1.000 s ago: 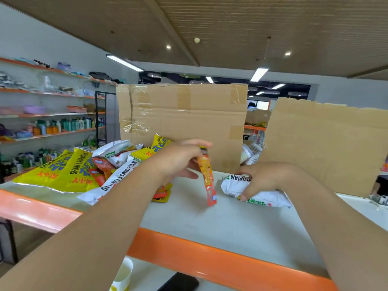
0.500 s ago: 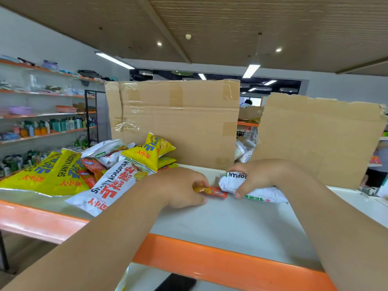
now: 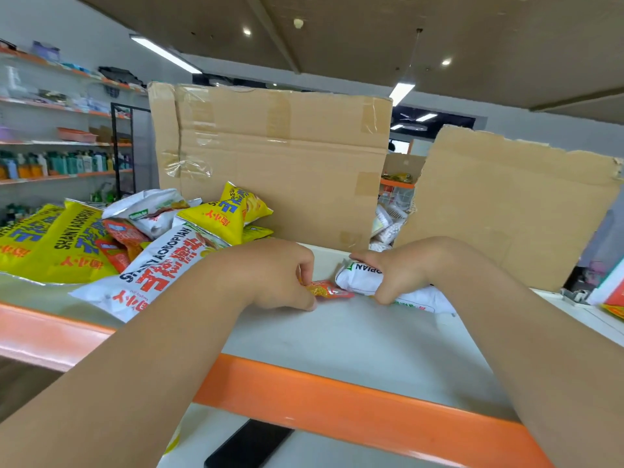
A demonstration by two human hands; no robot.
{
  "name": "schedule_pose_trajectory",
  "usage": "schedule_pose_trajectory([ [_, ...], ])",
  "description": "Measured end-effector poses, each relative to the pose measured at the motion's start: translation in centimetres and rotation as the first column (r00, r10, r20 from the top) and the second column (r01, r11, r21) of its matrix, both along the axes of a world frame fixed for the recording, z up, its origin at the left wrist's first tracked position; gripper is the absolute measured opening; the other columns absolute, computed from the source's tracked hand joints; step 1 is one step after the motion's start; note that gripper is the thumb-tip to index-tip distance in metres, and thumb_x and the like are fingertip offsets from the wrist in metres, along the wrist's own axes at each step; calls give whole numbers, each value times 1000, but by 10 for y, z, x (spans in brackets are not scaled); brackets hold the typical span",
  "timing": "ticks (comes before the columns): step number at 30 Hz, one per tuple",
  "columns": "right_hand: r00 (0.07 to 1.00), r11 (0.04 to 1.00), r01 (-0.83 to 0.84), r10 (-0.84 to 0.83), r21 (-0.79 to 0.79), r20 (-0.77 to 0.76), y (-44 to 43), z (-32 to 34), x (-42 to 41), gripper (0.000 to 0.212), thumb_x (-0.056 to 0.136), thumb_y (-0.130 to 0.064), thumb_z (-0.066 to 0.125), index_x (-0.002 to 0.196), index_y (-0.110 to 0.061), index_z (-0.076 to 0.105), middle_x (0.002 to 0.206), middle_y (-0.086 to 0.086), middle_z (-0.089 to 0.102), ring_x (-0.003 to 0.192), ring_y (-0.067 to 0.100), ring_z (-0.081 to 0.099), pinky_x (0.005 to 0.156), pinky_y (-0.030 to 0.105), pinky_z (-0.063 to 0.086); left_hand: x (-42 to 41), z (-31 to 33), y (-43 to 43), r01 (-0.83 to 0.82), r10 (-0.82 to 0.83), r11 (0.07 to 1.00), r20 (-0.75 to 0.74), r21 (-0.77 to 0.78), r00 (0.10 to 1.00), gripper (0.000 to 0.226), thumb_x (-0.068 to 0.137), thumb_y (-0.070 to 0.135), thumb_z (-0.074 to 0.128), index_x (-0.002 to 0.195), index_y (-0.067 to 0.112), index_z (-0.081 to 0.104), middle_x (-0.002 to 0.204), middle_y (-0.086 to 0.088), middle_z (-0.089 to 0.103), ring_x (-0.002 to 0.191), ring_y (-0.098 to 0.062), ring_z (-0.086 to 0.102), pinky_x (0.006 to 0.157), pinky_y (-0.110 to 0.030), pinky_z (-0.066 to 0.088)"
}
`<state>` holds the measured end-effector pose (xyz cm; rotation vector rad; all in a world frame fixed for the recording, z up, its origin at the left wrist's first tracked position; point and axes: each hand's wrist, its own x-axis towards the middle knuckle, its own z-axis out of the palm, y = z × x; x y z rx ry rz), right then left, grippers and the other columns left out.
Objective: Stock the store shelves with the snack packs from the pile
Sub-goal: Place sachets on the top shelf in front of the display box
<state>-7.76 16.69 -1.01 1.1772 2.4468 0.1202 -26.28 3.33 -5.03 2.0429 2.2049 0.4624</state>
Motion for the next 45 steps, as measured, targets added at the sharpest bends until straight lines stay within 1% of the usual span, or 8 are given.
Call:
schedule_pose_trajectory([
  [6, 998, 996, -62, 62, 59, -7, -20, 0, 4, 93, 86, -33, 61, 158, -41, 2, 161, 0, 33, 123, 28, 53, 96, 36, 49, 3, 3, -6, -31, 31, 997, 10, -69, 999, 34, 67, 51, 76, 96, 40, 61, 96, 11, 69, 82, -8, 65, 77, -34, 57],
  [10, 956, 987, -151, 161, 60, -245, -37, -4, 39, 81, 86, -25, 64, 155, -40, 24, 139, -10, 50, 105, 17, 52, 71, 21, 43, 18, 7, -14, -44, 44, 998, 16, -52, 999, 38, 76, 43, 77, 109, 40, 59, 103, 15, 67, 86, -5, 63, 76, -27, 52],
  [18, 824, 986, -90, 154, 143, -545, -59, 18, 185, 81, 75, -19, 69, 146, -46, 41, 123, -23, 55, 108, 9, 54, 80, 23, 43, 121, 12, -24, -5, -60, 949, 194, 315, 979, 27, 74, 48, 78, 95, 49, 60, 102, 25, 66, 72, 1, 60, 64, -26, 44],
  [24, 823, 969, 19, 124, 245, -555, -106, 28, 350, 81, 77, -18, 68, 146, -50, 39, 116, -25, 53, 103, 5, 54, 71, 12, 40, 271, 12, -28, 142, -229, 925, 219, 353, 948, 29, 76, 47, 79, 100, 49, 63, 104, 28, 66, 78, -1, 63, 71, -29, 51],
  [28, 819, 956, 143, 31, 255, -573, -146, 19, 465, 81, 79, -22, 69, 143, -58, 36, 127, -23, 55, 110, 10, 57, 85, 30, 50, 379, 12, -35, 242, -326, 905, 206, 350, 923, 30, 77, 44, 79, 103, 46, 64, 101, 27, 64, 78, -2, 63, 65, -27, 48],
  [33, 824, 939, 233, -53, 252, -565, -184, -4, 578, 80, 78, -32, 70, 145, -56, 34, 131, -25, 52, 101, -3, 48, 82, 17, 41, 492, -3, -47, 358, -446, 866, 215, 350, 869, 30, 78, 45, 77, 101, 51, 60, 101, 25, 65, 77, -3, 63, 69, -31, 53],
  [42, 796, 922, 363, -232, 135, -558, -199, -67, 684, 78, 83, -22, 68, 147, -54, 35, 135, -28, 48, 114, 0, 50, 84, 8, 38, 586, -72, -37, 462, -495, 866, 200, 192, 846, 35, 79, 51, 74, 111, 47, 59, 107, 21, 65, 92, 3, 59, 82, -24, 50],
  [45, 807, 918, 379, -263, 121, -529, -181, -101, 695, 79, 83, -20, 68, 147, -52, 35, 143, -15, 49, 122, 9, 51, 93, 23, 43, 594, -100, -22, 459, -481, 876, 197, 150, 854, 40, 78, 53, 73, 115, 48, 57, 100, 19, 65, 90, -5, 63, 84, -32, 54],
])
